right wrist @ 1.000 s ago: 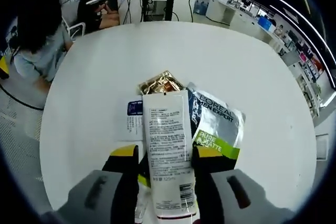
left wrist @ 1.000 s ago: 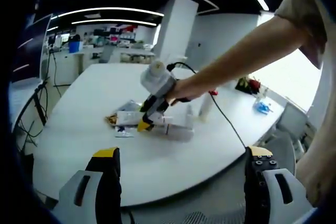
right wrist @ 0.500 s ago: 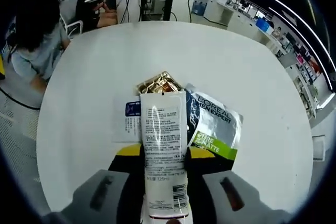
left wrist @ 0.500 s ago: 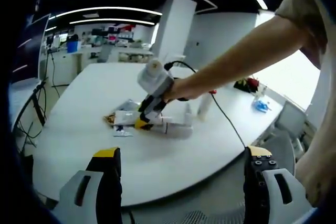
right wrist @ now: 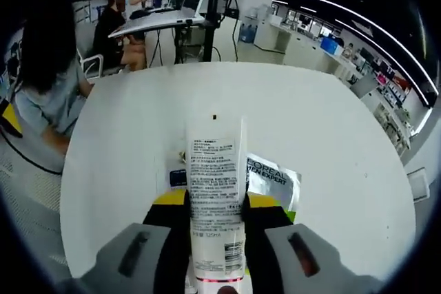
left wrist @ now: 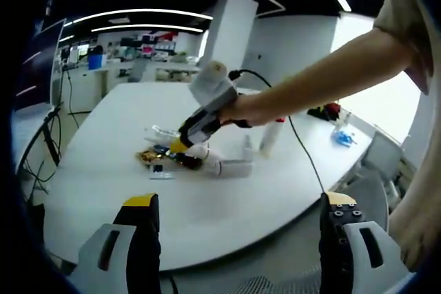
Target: Arrange the skincare products in the storage area until every visible bottle or jar stands upright without overlapping.
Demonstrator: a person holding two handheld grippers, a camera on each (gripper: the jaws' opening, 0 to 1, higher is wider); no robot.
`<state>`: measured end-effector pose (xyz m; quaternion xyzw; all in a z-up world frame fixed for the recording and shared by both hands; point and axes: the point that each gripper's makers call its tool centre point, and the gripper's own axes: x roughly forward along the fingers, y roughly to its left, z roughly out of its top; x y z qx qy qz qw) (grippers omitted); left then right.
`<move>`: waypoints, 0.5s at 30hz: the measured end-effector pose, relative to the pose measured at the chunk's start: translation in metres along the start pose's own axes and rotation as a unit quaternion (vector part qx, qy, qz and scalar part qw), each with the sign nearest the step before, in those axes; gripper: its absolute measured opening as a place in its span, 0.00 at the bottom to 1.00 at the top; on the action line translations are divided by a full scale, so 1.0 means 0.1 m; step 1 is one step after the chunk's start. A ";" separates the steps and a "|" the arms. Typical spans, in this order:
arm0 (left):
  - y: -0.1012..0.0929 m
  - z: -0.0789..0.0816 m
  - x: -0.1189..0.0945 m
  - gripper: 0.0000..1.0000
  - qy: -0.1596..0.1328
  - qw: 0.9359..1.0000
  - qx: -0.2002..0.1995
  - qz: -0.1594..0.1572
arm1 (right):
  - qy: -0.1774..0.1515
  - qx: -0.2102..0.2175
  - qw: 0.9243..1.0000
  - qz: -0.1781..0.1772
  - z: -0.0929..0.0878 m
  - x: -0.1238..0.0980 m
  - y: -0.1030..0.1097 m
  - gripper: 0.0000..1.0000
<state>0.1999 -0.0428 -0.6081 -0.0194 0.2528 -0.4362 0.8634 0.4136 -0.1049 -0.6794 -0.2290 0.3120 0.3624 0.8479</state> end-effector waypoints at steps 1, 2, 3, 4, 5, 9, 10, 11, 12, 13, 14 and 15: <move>0.00 0.00 0.00 0.95 0.000 1.000 0.000 0.000 | -0.007 0.004 1.000 -0.001 0.03 -0.03 -0.01 0.29; 0.00 0.00 0.00 0.95 0.000 1.000 0.000 0.000 | -0.017 0.013 1.000 -0.004 0.08 -0.09 -0.03 0.29; 0.00 0.00 0.00 0.95 0.000 1.000 0.001 0.001 | -0.024 0.018 1.000 -0.006 0.11 -0.12 -0.04 0.29; 0.01 0.00 0.00 0.95 0.000 1.000 0.001 0.001 | -0.031 0.025 0.999 -0.006 0.13 -0.16 -0.04 0.29; 0.01 0.00 0.00 0.94 0.001 1.000 0.001 0.001 | -0.042 0.041 0.998 -0.006 0.16 -0.21 -0.05 0.29; 0.00 -0.01 0.01 0.94 0.003 1.000 0.004 0.000 | -0.077 0.087 0.993 -0.004 0.26 -0.40 -0.03 0.29; 0.00 -0.02 0.01 0.94 0.005 1.000 0.007 0.000 | -0.084 0.097 0.992 0.000 0.27 -0.44 -0.01 0.29; 0.00 -0.03 0.01 0.94 0.007 1.000 0.011 -0.001 | -0.095 0.110 0.989 0.004 0.29 -0.50 0.01 0.29; -0.01 -0.04 0.01 0.94 0.009 1.000 0.015 -0.001 | -0.101 0.115 0.988 0.005 0.30 -0.54 0.02 0.29; -0.01 -0.04 0.02 0.94 0.010 1.000 0.017 -0.001 | -0.106 0.122 0.987 0.005 0.30 -0.60 0.03 0.29; -0.02 -0.04 0.02 0.94 0.011 1.000 0.019 -0.002 | -0.109 0.126 0.986 0.005 0.31 -0.64 0.05 0.29; -0.03 -0.04 0.02 0.94 0.011 1.000 0.021 -0.003 | -0.114 0.130 0.985 0.005 0.32 -0.68 0.07 0.29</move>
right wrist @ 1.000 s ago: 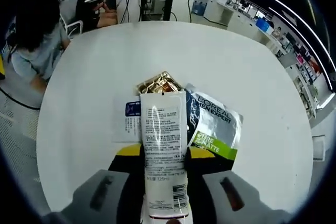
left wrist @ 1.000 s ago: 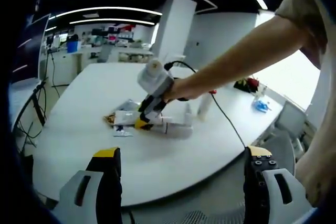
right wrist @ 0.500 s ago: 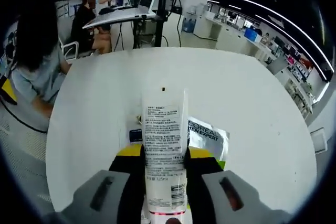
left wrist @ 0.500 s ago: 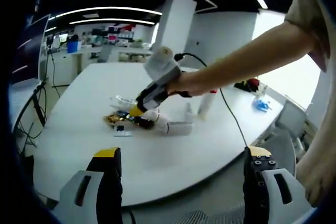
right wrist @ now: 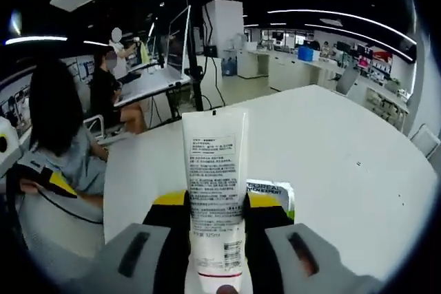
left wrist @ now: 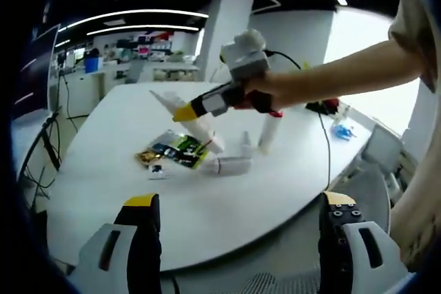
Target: Arrange the skincare products in the storage area until every visible bottle or jar stands upright without overlapping.
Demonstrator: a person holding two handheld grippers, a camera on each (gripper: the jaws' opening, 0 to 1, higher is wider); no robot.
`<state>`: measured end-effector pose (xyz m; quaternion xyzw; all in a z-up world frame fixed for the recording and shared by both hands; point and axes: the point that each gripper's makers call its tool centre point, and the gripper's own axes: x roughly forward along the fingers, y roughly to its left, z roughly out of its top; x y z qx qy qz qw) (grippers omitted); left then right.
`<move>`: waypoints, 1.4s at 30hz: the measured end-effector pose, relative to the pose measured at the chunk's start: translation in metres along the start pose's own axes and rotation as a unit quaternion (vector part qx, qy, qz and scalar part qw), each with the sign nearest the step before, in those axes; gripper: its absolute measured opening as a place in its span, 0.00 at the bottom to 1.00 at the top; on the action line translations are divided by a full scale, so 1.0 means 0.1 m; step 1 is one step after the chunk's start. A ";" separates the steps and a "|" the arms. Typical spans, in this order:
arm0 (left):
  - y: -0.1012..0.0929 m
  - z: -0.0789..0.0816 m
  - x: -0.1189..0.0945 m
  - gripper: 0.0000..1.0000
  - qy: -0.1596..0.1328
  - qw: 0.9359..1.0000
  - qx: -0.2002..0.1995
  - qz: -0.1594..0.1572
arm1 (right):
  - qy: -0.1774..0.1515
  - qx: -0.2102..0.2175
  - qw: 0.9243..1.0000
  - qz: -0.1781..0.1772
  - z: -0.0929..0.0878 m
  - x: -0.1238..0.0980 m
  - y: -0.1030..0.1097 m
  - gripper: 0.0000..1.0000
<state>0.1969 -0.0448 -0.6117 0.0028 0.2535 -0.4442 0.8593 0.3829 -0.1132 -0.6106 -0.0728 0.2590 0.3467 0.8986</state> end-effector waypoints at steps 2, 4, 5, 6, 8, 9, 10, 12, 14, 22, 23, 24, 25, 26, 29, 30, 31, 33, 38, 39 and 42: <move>0.00 0.00 0.00 0.94 0.001 1.000 0.002 0.000 | -0.009 0.013 1.000 0.000 0.02 -0.08 0.03 0.29; 0.01 0.01 0.00 0.94 -0.001 1.000 -0.001 0.000 | -0.017 0.021 1.000 0.000 0.03 -0.16 0.07 0.29; 0.01 0.02 -0.01 0.94 -0.003 1.000 -0.003 0.000 | -0.023 0.030 0.999 0.002 0.03 -0.22 0.09 0.29; 0.02 0.03 -0.01 0.94 -0.006 1.000 -0.008 0.001 | -0.027 0.034 0.999 0.004 0.03 -0.25 0.12 0.29; 0.03 0.06 -0.02 0.94 -0.010 1.000 -0.012 0.000 | -0.035 0.043 0.998 0.009 0.02 -0.36 0.19 0.29; 0.03 0.07 -0.02 0.94 -0.011 1.000 -0.012 0.000 | -0.038 0.048 0.998 0.012 0.00 -0.42 0.23 0.29; 0.03 0.08 -0.02 0.94 -0.010 1.000 -0.013 0.000 | -0.040 0.051 0.998 0.014 -0.01 -0.46 0.26 0.29; 0.03 0.11 -0.02 0.94 -0.014 1.000 -0.018 -0.002 | -0.045 0.061 0.997 0.017 -0.05 -0.56 0.33 0.29; 0.03 0.12 -0.02 0.94 -0.016 1.000 -0.022 -0.002 | -0.051 0.074 0.996 0.024 -0.11 -0.67 0.42 0.29; -0.02 0.17 -0.05 0.95 -0.016 0.999 -0.036 -0.012 | -0.073 0.100 0.991 0.042 -0.33 -1.10 0.65 0.29; -0.02 0.18 -0.06 0.95 -0.017 0.999 -0.038 -0.013 | -0.077 0.103 0.991 0.045 -0.35 -1.15 0.67 0.29; -0.02 0.20 -0.06 0.95 -0.017 0.999 -0.039 -0.015 | -0.083 0.107 0.990 0.049 -0.37 -1.21 0.68 0.29; -0.03 0.22 -0.07 0.95 -0.017 0.999 -0.040 -0.018 | -0.087 0.109 0.989 0.053 -0.37 -1.26 0.70 0.29; -0.04 0.24 -0.07 0.95 -0.018 0.999 -0.041 -0.020 | -0.091 0.111 0.988 0.056 -0.38 -1.30 0.72 0.29; -0.17 0.33 -0.07 0.96 -0.020 0.998 -0.030 -0.055 | -0.104 0.105 0.986 0.082 -0.38 -1.46 0.83 0.29; -0.20 0.34 -0.07 0.96 -0.018 0.998 -0.024 -0.062 | -0.107 0.104 0.985 0.090 -0.38 -1.50 0.86 0.29; -0.25 0.37 -0.08 0.96 -0.016 0.997 -0.020 -0.072 | -0.111 0.103 0.983 0.100 -0.38 -1.55 0.90 0.29; -0.34 0.42 -0.08 0.97 -0.017 0.996 -0.017 -0.091 | -0.122 0.106 0.980 0.119 -0.35 -1.64 0.98 0.29; -0.60 0.59 -0.12 0.97 -0.033 0.986 -0.031 -0.160 | -0.148 0.123 0.970 0.150 -0.28 -1.81 1.11 0.29; -0.62 0.62 -0.13 0.97 -0.035 0.985 -0.031 -0.164 | -0.150 0.126 0.968 0.156 -0.27 -1.84 1.14 0.29; -0.69 0.71 -0.14 0.97 -0.040 0.983 -0.028 -0.177 | -0.161 0.129 0.962 0.181 -0.25 -1.94 1.25 0.29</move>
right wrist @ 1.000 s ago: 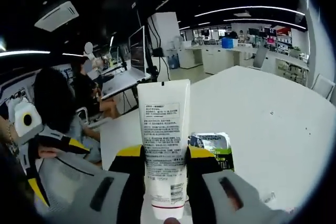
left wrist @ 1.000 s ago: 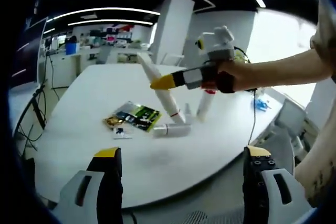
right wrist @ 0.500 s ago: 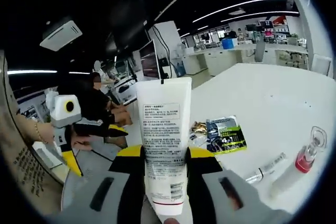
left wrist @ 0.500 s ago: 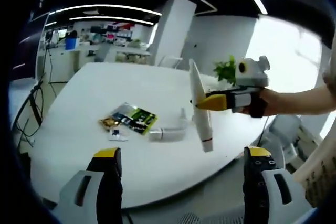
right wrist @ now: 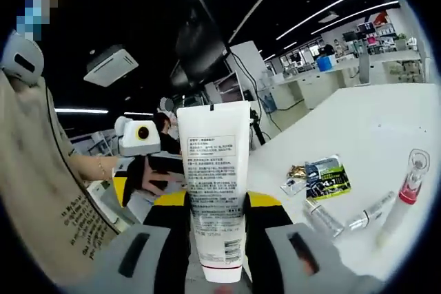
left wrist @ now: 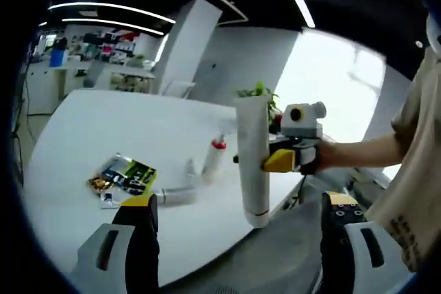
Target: Arrange the skincare products in the storage area until every visible bottle or jar stands upright without overlapping.
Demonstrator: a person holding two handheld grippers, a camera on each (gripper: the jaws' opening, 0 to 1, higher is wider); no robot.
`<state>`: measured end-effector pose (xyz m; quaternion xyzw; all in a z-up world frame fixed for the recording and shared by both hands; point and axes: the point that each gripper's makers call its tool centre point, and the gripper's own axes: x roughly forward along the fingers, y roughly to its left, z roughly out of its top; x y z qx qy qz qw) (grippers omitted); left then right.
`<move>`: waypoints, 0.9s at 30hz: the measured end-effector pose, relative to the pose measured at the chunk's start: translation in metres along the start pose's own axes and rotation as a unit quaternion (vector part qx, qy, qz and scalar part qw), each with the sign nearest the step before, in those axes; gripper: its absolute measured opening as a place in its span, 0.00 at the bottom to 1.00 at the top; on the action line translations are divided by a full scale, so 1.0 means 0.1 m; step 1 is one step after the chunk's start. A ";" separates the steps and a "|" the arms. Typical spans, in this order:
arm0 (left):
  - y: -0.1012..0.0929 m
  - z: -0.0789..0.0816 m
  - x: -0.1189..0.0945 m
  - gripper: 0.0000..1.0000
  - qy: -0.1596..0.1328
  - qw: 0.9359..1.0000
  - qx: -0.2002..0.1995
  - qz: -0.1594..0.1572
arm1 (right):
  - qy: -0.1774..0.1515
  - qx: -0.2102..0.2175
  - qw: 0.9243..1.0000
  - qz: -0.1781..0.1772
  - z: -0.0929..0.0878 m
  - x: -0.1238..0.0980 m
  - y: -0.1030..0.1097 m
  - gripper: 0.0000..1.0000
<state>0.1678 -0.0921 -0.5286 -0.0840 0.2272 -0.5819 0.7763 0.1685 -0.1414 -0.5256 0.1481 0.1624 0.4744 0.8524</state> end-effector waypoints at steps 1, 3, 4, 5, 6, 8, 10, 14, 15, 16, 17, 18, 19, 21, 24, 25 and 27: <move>-0.02 0.03 0.01 0.97 -0.001 1.000 0.001 -0.003 | -0.002 0.003 1.000 0.006 0.00 -0.02 0.04 0.29; -0.09 0.10 0.04 0.97 -0.007 1.000 0.000 -0.016 | -0.010 0.012 0.999 0.033 0.03 -0.05 0.17 0.29; -0.13 0.16 0.05 0.97 -0.014 1.000 -0.002 -0.025 | -0.016 0.014 0.999 0.047 0.05 -0.07 0.25 0.29; -0.16 0.20 0.06 0.97 -0.018 0.999 -0.004 -0.032 | -0.019 0.011 0.998 0.057 0.07 -0.09 0.31 0.29; -0.21 0.26 0.08 0.97 -0.026 0.999 -0.007 -0.044 | -0.018 0.010 0.997 0.070 0.08 -0.11 0.39 0.29; -0.31 0.34 0.10 0.97 -0.034 0.997 -0.015 -0.069 | -0.020 0.016 0.996 0.091 0.10 -0.13 0.50 0.29; -0.43 0.44 0.13 0.97 -0.046 0.994 -0.022 -0.098 | -0.031 0.029 0.992 0.119 0.15 -0.15 0.64 0.29; -0.65 0.65 0.15 0.91 -0.065 0.985 -0.032 -0.158 | -0.067 0.070 0.980 0.172 0.31 -0.18 0.89 0.29; -0.69 0.68 0.15 0.89 -0.066 0.983 -0.031 -0.169 | -0.075 0.081 0.977 0.183 0.35 -0.19 0.93 0.29; -0.74 0.70 0.15 0.87 -0.065 0.981 -0.029 -0.181 | -0.081 0.093 0.974 0.193 0.38 -0.20 0.98 0.29; -0.80 0.74 0.16 0.85 -0.064 0.978 -0.030 -0.198 | -0.089 0.109 0.969 0.205 0.42 -0.20 1.02 0.29; -0.84 0.77 0.15 0.82 -0.064 0.975 -0.031 -0.211 | -0.094 0.119 0.965 0.213 0.45 -0.20 1.04 0.29; -0.91 0.81 0.14 0.79 -0.066 0.970 -0.037 -0.233 | -0.101 0.129 0.959 0.229 0.49 -0.21 1.10 0.29; -1.05 0.89 0.10 0.75 -0.072 0.956 -0.059 -0.277 | -0.112 0.154 0.948 0.255 0.55 -0.23 1.18 0.29; -1.19 0.95 0.04 0.69 -0.072 0.940 -0.074 -0.325 | -0.128 0.172 0.931 0.295 0.65 -0.28 1.32 0.29; -1.24 0.97 0.02 0.67 -0.070 0.935 -0.073 -0.340 | -0.131 0.177 0.928 0.302 0.67 -0.30 1.35 0.29; -1.29 0.97 0.03 0.64 -0.063 0.930 -0.077 -0.354 | -0.133 0.187 0.920 0.319 0.70 -0.32 1.42 0.29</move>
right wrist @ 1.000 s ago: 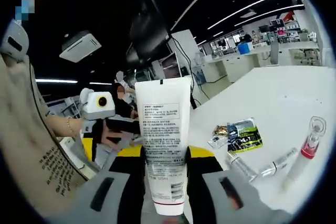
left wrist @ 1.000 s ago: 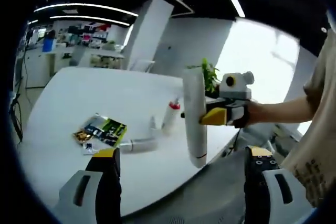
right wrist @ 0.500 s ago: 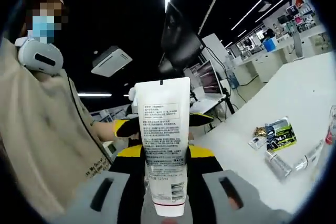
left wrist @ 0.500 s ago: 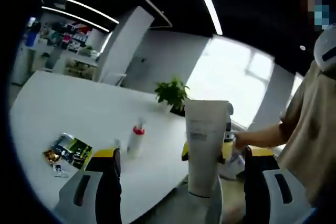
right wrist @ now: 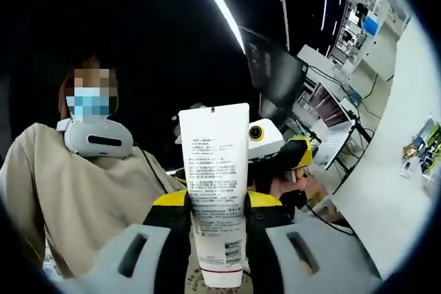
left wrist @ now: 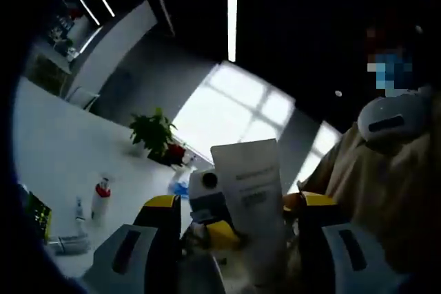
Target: Arrange the skincare products in the storage area until every visible bottle or jar stands upright without overlapping.
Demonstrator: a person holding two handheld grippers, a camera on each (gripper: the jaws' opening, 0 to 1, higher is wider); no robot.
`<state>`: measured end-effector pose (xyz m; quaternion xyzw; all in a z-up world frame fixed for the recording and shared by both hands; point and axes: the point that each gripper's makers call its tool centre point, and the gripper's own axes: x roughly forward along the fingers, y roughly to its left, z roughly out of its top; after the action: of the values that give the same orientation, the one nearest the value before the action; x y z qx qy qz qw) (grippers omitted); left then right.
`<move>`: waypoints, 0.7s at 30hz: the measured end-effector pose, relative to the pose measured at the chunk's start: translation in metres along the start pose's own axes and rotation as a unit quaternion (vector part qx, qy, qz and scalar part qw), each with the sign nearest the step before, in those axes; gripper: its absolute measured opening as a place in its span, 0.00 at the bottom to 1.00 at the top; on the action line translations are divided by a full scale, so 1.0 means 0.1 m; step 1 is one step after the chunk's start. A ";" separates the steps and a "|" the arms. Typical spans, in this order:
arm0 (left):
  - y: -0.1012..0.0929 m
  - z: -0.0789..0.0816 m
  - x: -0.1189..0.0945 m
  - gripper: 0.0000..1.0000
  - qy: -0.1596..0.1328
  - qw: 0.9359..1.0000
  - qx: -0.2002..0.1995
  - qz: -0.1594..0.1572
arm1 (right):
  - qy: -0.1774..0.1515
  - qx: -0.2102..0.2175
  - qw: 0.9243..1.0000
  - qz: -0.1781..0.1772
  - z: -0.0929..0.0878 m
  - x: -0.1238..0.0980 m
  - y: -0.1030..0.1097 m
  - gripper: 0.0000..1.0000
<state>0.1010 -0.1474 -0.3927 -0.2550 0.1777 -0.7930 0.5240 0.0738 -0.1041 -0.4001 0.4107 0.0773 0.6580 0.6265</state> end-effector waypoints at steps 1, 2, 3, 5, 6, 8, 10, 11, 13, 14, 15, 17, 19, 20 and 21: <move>-0.03 0.00 0.01 0.62 0.002 1.000 -0.004 -0.010 | -0.002 0.005 1.000 0.006 0.00 0.01 0.03 0.29; -0.07 -0.01 0.03 0.59 0.006 1.000 -0.012 -0.025 | -0.002 0.009 1.000 0.017 0.00 0.02 0.07 0.30; -0.10 0.00 0.05 0.56 0.007 0.999 -0.018 -0.034 | -0.001 0.013 1.000 0.022 0.00 0.02 0.09 0.30; -0.13 -0.02 0.09 0.50 0.016 0.998 -0.026 -0.048 | 0.001 0.021 0.999 0.029 -0.01 0.04 0.12 0.30; -0.14 -0.03 0.10 0.48 0.020 0.998 -0.028 -0.053 | 0.003 0.026 0.999 0.034 -0.02 0.06 0.14 0.30; -0.20 -0.04 0.13 0.44 0.025 0.997 -0.033 -0.070 | 0.004 0.031 0.999 0.037 -0.03 0.06 0.15 0.30; -0.26 -0.04 0.14 0.36 0.026 0.995 -0.038 -0.088 | 0.001 0.035 0.999 0.037 -0.03 0.05 0.15 0.30; -0.29 -0.03 0.14 0.31 0.023 0.994 -0.040 -0.098 | -0.003 0.040 0.999 0.036 -0.02 0.04 0.13 0.30; -0.26 -0.01 0.15 0.28 0.020 0.995 -0.039 -0.088 | -0.012 0.040 0.999 0.034 0.01 0.01 0.12 0.30; -0.25 -0.01 0.16 0.28 0.019 0.996 -0.038 -0.082 | -0.018 0.041 0.999 0.031 0.04 -0.01 0.11 0.30; -0.21 0.01 0.16 0.27 0.015 0.997 -0.036 -0.071 | -0.023 0.038 0.999 0.025 0.06 -0.03 0.09 0.30; -0.14 0.05 0.16 0.26 0.006 0.998 -0.039 -0.046 | -0.042 0.035 0.998 0.011 0.15 -0.08 0.04 0.31; -0.04 0.10 0.16 0.26 -0.003 0.999 -0.036 -0.014 | -0.066 0.035 0.997 -0.010 0.26 -0.14 -0.05 0.31; 0.01 0.13 0.16 0.25 -0.006 1.000 -0.030 0.003 | -0.070 0.032 0.997 -0.019 0.31 -0.17 -0.07 0.31; 0.03 0.14 0.17 0.25 -0.007 1.000 -0.026 0.013 | -0.072 0.031 0.997 -0.026 0.33 -0.18 -0.09 0.31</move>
<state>0.1065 -0.1642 -0.3797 -0.2714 0.1977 -0.7797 0.5286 0.0999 -0.1321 -0.3921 0.4740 0.0624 0.6077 0.6342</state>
